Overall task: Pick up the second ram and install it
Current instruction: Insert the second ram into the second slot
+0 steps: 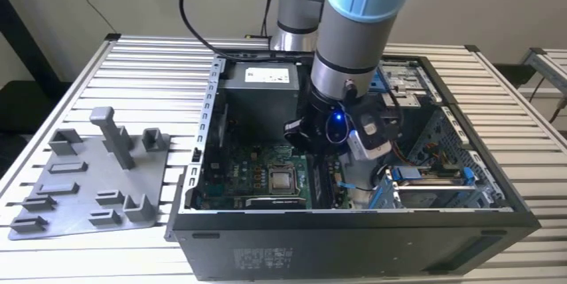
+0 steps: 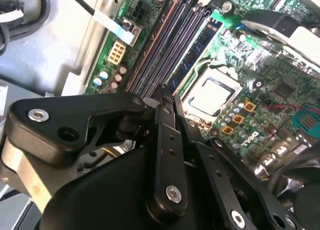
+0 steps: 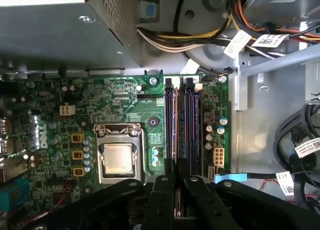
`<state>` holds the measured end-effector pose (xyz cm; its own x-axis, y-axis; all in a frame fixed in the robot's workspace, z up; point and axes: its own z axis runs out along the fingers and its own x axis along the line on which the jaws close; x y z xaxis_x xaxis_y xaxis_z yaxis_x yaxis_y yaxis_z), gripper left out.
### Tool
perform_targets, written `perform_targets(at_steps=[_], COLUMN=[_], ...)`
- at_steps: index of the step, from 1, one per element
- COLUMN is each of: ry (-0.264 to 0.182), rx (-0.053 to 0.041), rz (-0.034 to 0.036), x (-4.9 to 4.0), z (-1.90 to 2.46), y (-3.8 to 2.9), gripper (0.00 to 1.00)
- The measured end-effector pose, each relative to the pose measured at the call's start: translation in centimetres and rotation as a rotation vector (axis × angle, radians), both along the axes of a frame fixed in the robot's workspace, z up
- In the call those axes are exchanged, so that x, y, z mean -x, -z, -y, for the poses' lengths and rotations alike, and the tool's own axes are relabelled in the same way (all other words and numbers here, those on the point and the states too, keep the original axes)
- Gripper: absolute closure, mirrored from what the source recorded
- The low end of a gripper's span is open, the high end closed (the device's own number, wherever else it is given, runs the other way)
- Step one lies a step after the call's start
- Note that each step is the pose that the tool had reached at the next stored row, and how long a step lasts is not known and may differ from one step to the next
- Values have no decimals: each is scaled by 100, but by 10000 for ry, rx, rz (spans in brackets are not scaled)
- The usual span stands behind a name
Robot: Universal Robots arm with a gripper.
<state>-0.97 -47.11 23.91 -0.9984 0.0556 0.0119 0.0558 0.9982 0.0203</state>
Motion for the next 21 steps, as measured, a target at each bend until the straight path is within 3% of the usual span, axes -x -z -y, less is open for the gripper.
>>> perform_targets(at_steps=[8, 21], ry=[-2, -9], rx=[1, 1], rz=[-2, -6], x=[-17, -31], z=[1, 16], y=[78, 142], gripper=[86, 86])
